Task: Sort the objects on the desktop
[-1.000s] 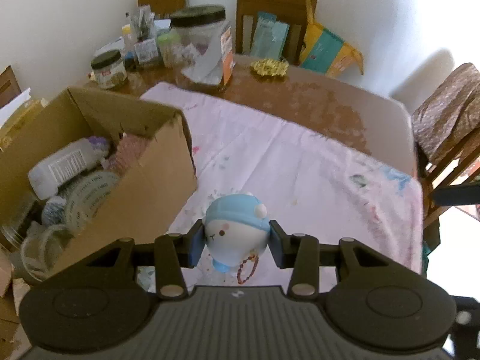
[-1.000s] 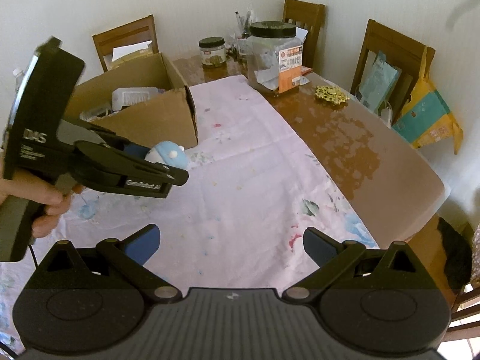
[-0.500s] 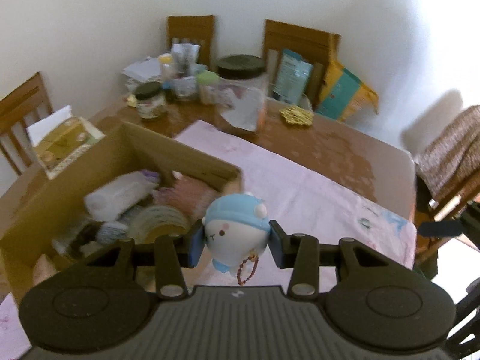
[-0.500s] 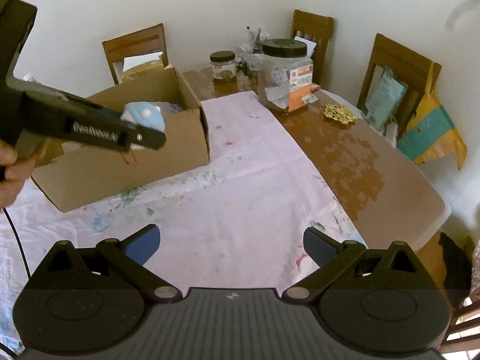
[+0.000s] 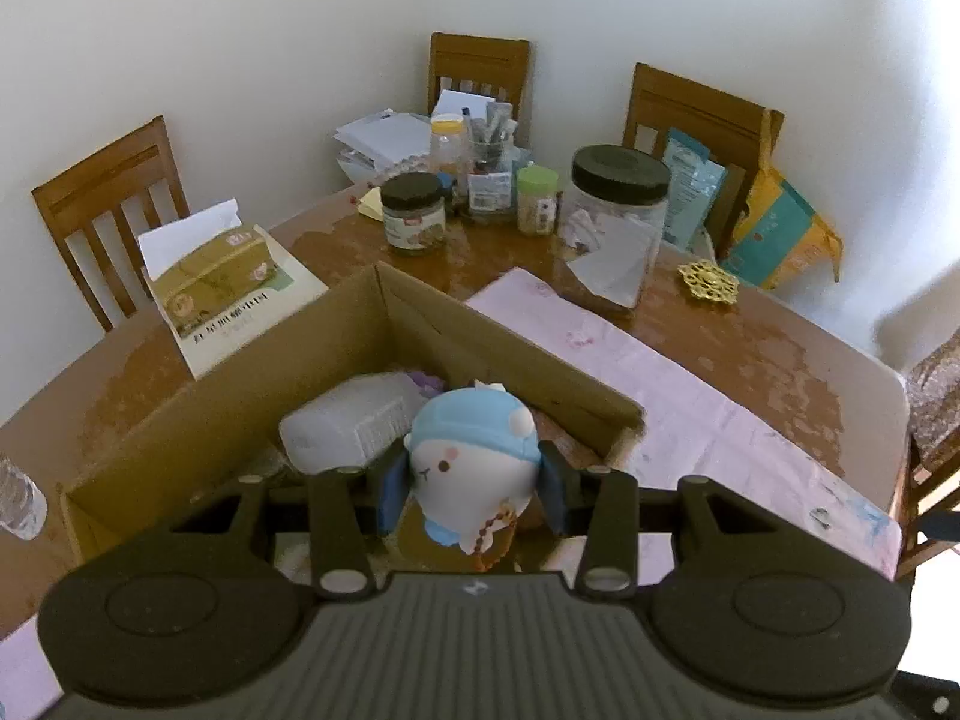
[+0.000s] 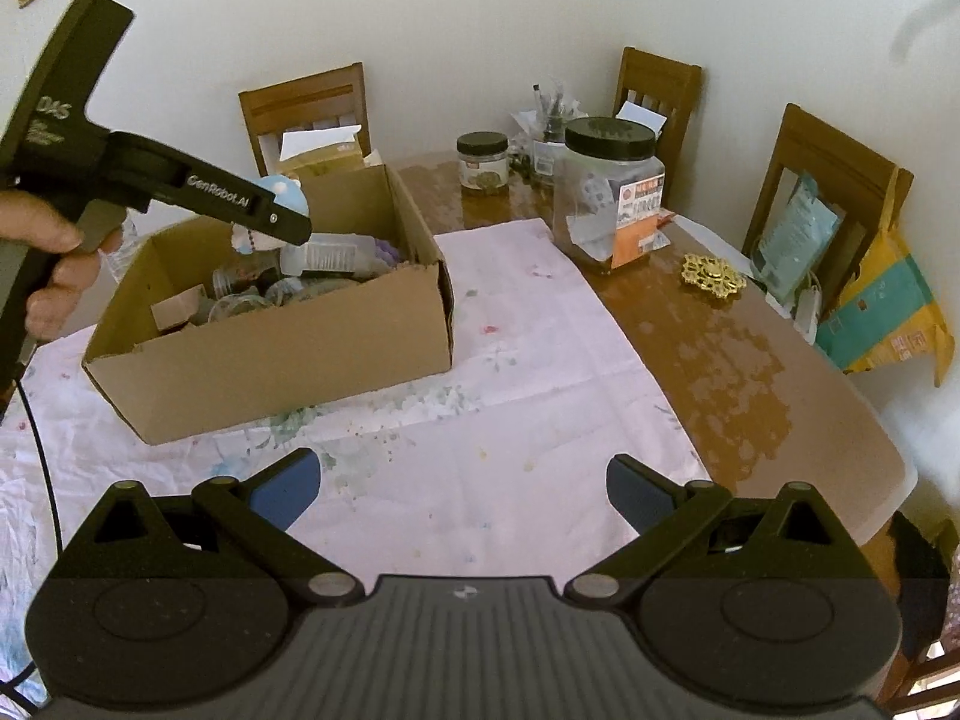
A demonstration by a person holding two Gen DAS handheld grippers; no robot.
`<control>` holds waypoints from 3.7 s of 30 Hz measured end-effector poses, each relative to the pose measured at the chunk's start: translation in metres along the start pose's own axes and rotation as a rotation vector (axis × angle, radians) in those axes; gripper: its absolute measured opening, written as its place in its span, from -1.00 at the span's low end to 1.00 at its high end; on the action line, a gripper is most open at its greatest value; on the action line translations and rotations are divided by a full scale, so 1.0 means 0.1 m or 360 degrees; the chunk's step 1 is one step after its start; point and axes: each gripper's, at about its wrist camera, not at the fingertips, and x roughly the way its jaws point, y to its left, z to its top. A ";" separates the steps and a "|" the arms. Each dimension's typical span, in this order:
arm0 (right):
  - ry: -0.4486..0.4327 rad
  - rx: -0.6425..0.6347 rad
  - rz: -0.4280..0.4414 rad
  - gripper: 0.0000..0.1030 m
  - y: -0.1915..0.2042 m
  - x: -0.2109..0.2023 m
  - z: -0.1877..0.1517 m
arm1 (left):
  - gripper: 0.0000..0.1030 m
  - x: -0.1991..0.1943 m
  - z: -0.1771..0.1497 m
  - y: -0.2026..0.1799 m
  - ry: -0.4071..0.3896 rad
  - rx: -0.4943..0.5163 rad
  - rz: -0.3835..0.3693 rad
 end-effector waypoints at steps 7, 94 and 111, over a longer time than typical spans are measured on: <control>0.0007 0.0003 -0.0018 1.00 -0.02 0.02 0.03 | -0.06 0.14 0.10 0.08 0.0012 -0.0014 0.0062; 0.0083 -0.0283 0.0207 1.00 0.74 -0.03 0.58 | 0.83 -0.97 -1.07 0.02 0.0300 -0.0486 0.0413; 0.0077 -0.0282 0.0205 1.00 0.74 -0.04 0.58 | 0.83 -1.00 -1.07 0.03 0.0302 -0.0504 0.0403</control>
